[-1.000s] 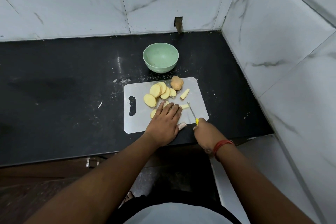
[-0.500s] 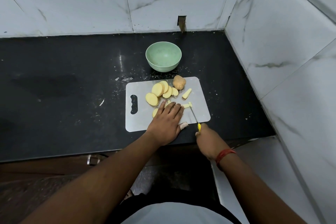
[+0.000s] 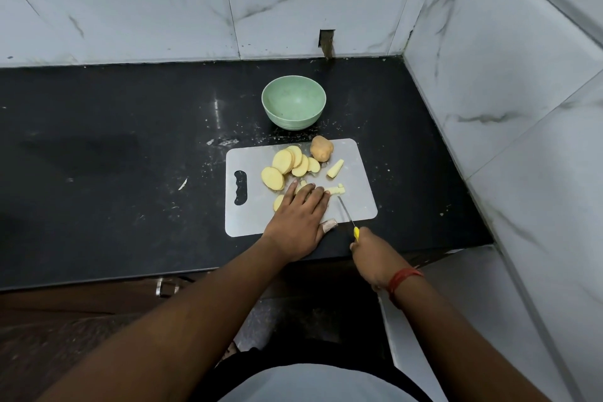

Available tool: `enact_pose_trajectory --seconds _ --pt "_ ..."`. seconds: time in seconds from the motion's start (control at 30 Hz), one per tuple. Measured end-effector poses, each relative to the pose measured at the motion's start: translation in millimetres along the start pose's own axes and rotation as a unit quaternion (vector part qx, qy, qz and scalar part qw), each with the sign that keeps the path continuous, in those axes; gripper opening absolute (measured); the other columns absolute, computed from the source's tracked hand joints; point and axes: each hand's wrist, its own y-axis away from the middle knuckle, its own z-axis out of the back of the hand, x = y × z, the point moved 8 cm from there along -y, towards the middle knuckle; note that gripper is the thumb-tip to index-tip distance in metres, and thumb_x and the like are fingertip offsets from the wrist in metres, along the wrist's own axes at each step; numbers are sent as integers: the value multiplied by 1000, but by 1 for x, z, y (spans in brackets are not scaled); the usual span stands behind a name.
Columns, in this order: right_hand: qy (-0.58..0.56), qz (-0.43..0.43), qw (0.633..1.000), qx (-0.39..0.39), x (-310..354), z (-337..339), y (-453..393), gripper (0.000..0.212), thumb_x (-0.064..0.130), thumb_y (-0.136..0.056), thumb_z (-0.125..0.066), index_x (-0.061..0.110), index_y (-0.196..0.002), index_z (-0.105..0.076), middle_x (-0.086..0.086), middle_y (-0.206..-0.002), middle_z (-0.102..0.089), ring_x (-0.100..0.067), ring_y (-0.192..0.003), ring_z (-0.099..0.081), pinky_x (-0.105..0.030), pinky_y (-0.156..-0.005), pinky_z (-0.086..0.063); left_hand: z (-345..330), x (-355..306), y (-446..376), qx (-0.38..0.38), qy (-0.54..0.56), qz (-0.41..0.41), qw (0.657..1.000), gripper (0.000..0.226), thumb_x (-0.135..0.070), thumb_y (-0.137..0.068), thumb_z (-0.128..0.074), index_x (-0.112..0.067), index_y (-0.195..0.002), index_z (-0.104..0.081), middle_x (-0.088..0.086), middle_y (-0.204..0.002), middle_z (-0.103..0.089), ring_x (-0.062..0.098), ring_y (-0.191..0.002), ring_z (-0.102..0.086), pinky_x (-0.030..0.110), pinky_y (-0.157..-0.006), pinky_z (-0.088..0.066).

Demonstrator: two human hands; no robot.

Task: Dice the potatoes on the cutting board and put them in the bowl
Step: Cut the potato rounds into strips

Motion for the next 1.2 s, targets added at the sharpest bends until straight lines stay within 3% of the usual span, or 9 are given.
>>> enact_pose_trajectory --seconds 0.17,0.43,0.6,0.73,1.07,1.2 --pt "-23 24 999 -27 16 9 -3 12 23 -101 -39 11 -104 -42 -8 -89 -55 -17 -72 -54 -29 -57 -36 -2 1 2 -4 5 4 1000 71 -53 -106 -20 -4 -150 -45 13 -149 -49 31 -142 -38 54 -124 -19" --pt "10 2 1000 -3 18 0 -13 8 20 -101 -38 12 -100 -39 -5 -81 -50 -15 -67 -49 -29 -51 -31 1 -1 1 0 -13 0 1000 67 -50 -105 -24 -4 -148 -47 13 -147 -50 32 -140 -39 53 -124 -21" --pt "17 8 1000 -8 7 -4 -3 13 22 -102 -38 10 -103 -42 -4 -82 -53 -18 -74 -55 -31 -60 -36 3 -1 1 -6 -13 4 1000 66 -50 -106 -24 -4 -148 -48 12 -146 -50 31 -138 -40 53 -123 -22" --pt "-22 22 999 -24 16 5 -1 11 22 -101 -38 12 -102 -42 -5 -85 -54 -14 -68 -53 -27 -52 -34 1 0 2 1 -7 7 1000 68 -50 -106 -23 -3 -148 -46 13 -148 -50 32 -139 -40 52 -123 -23" --pt "-4 -12 1000 15 24 -3 -14 5 13 -99 -39 12 -104 -40 -5 -83 -48 -16 -68 -49 -26 -48 -33 2 -1 1 12 -13 6 1000 66 -49 -105 -26 -3 -145 -50 14 -146 -51 31 -138 -41 51 -124 -23" --pt "6 5 1000 15 16 -10 -6 10 16 -101 -39 9 -108 -42 -5 -83 -51 -18 -69 -50 -28 -56 -37 3 -1 1 19 -9 11 1000 67 -49 -105 -22 -4 -146 -50 14 -148 -50 31 -139 -41 52 -124 -22"
